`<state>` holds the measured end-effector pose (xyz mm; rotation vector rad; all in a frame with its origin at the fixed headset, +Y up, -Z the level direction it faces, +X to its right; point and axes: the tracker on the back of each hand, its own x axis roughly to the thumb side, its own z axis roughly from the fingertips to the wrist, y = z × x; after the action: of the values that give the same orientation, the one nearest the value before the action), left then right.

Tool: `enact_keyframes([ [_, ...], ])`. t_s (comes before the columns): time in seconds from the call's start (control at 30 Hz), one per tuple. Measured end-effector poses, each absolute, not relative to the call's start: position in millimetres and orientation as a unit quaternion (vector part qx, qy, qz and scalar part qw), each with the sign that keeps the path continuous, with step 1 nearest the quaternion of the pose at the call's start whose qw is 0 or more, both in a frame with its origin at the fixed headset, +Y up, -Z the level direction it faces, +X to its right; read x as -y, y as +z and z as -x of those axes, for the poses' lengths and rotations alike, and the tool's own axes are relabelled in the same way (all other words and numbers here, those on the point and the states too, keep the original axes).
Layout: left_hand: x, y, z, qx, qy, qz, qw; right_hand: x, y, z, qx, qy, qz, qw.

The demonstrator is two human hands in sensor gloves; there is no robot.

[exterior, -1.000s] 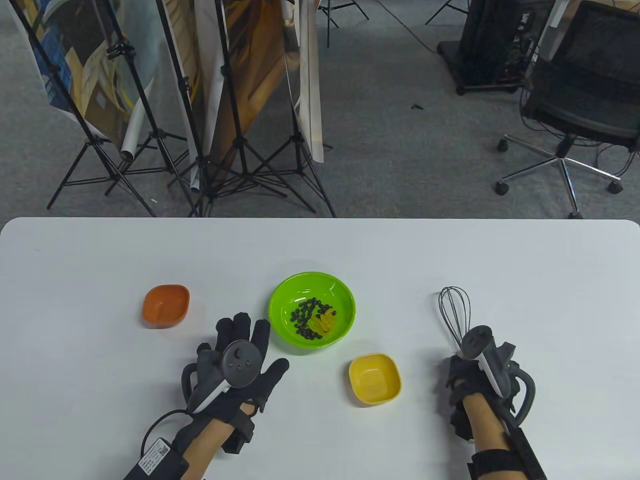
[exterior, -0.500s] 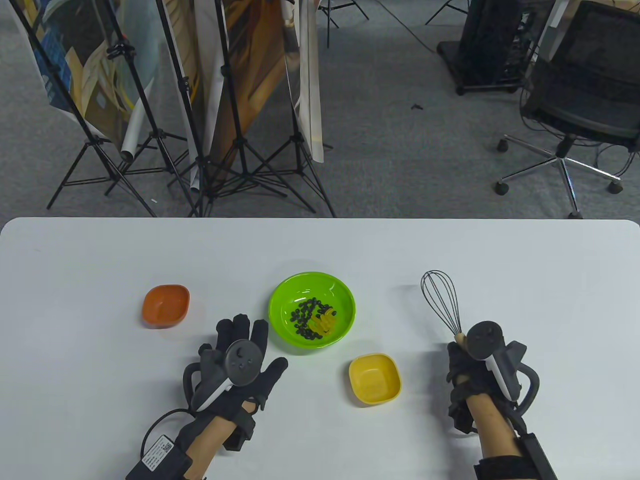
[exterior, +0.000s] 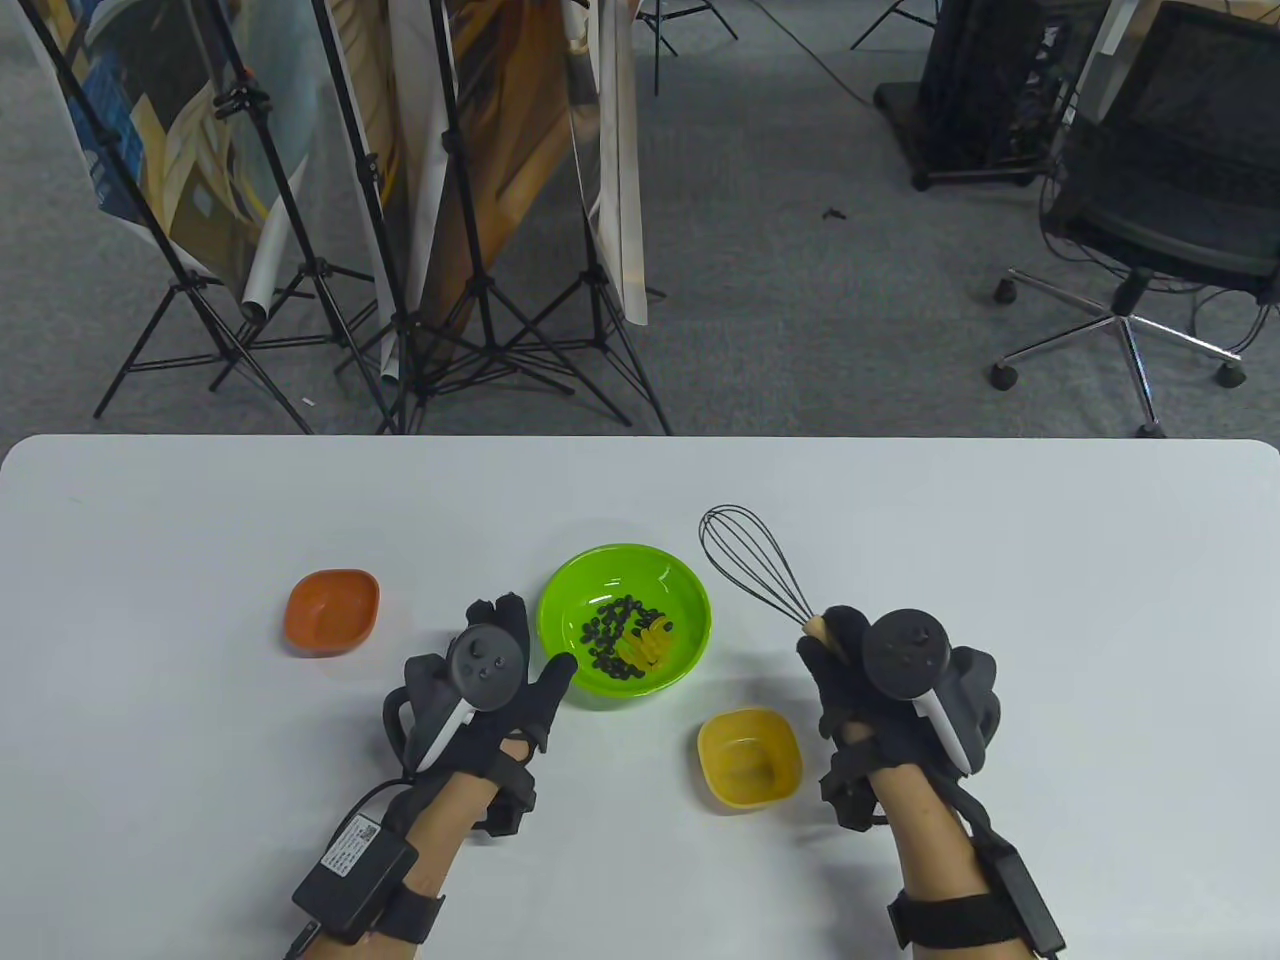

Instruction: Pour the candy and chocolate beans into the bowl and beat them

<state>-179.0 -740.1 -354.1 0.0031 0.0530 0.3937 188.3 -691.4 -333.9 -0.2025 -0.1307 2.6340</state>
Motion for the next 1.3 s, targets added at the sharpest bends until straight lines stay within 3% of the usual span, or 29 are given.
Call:
enact_keyframes([
  [0.2,757,-378,177,-0.073,0.253,0.027,0.964,679,-338,-158,0.090,0.968,0.029,0.232],
  [0.4,779,-394,186,-0.132,0.335,0.056,0.931,680,-330,-148,0.071,0.974,0.000,0.216],
  [0.63,793,-400,193,-0.127,0.375,0.115,0.911,686,-333,-138,0.047,0.977,-0.016,0.206],
  [1.03,793,-401,196,-0.125,0.396,0.117,0.902,685,-348,-117,-0.029,0.989,0.014,0.148],
  [1.3,794,-403,195,-0.112,0.411,0.135,0.894,684,-361,-100,0.000,0.993,0.047,0.112],
])
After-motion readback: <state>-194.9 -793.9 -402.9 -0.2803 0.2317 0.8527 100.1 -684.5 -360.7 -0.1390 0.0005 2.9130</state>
